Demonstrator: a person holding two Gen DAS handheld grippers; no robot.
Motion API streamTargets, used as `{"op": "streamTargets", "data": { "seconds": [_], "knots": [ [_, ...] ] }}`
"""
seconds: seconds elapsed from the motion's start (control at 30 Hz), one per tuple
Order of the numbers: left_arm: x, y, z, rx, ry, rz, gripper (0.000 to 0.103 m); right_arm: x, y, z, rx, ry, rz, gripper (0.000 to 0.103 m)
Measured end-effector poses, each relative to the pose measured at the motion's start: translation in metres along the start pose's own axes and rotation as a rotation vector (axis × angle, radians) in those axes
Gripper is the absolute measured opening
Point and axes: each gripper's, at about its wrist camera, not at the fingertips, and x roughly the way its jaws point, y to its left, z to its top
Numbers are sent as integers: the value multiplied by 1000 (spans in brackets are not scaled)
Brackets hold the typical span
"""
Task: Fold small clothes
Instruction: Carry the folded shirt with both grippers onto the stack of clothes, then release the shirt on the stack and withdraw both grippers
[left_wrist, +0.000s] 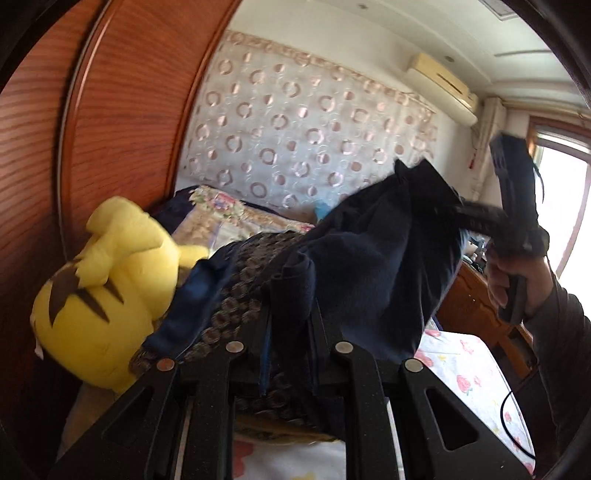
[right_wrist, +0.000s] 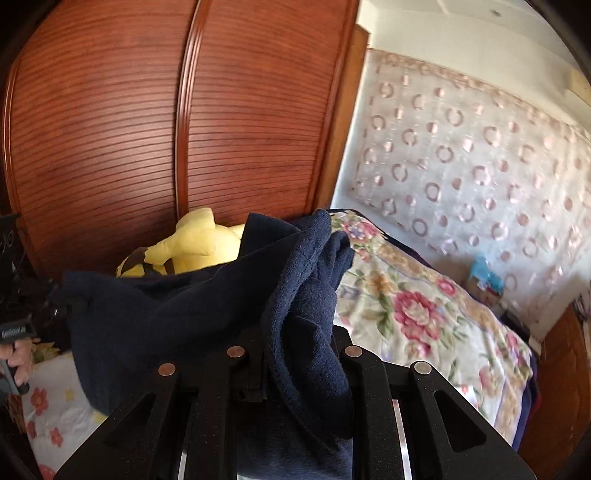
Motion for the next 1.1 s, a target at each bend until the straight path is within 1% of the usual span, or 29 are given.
{"op": "streamTargets", "data": {
  "seconds": [0.1, 0.13, 0.17, 0.23, 0.3, 0.33, 0.37, 0.43, 0.47, 0.53, 0.6, 0.7, 0.73, 0.77, 0.8, 0.87, 0.9, 0.93, 0.97, 1.1],
  "knots": [
    [2, 16, -12, -47, -2, 27, 17, 41, 14, 33, -78, 22, 25, 19],
    [2, 18, -16, -60, -6, 37, 17, 54, 2, 47, -102, 25, 32, 19],
    [2, 22, -20, -69, -8, 48, 17, 68, 6, 54, -122, 28, 37, 19],
    [0, 28, -29, -80, -4, 73, 17, 94, 12, 61, -150, 38, 62, 19],
    [4, 32, -35, -85, 19, 91, 17, 121, 14, 64, -147, 75, 69, 22],
    [-1, 34, -40, -81, 29, 94, 17, 132, 11, 62, -130, 97, 68, 27],
    [-2, 35, -42, -66, 34, 101, 17, 144, 9, 64, -112, 113, 61, 35],
    [-2, 32, -41, -33, 34, 113, 17, 158, 1, 67, -48, 132, 46, 42],
    [-2, 30, -41, -20, 37, 120, 17, 160, -5, 67, -18, 125, 38, 46],
    [-10, 35, -41, -11, 39, 124, 19, 155, -7, 71, 17, 90, -27, 48],
    [-10, 36, -39, -2, 40, 137, 22, 149, -10, 71, 49, 48, -68, 48],
    [-14, 37, -37, 6, 34, 154, 32, 138, -15, 72, 81, -6, -130, 49],
    [-15, 37, -35, 8, 32, 156, 39, 135, -14, 71, 85, -12, -135, 49],
    [-17, 37, -34, 17, 26, 162, 41, 132, -11, 67, 93, -14, -113, 49],
    [-20, 36, -32, 36, 20, 172, 41, 132, -10, 66, 105, -8, -69, 49],
    [-23, 33, -29, 73, 25, 180, 43, 128, -5, 55, 126, 1, -31, 49],
    [-25, 31, -28, 91, 31, 182, 48, 126, -3, 49, 135, 2, -25, 49],
    [-26, 31, -28, 103, 31, 179, 68, 122, 2, 43, 147, 3, -16, 49],
    [-29, 29, -28, 112, 28, 171, 80, 117, 0, 35, 160, 3, -5, 49],
    [-37, 15, -31, 157, 49, 132, 81, 80, -1, 12, 225, -1, 12, 49]
  ]
}}
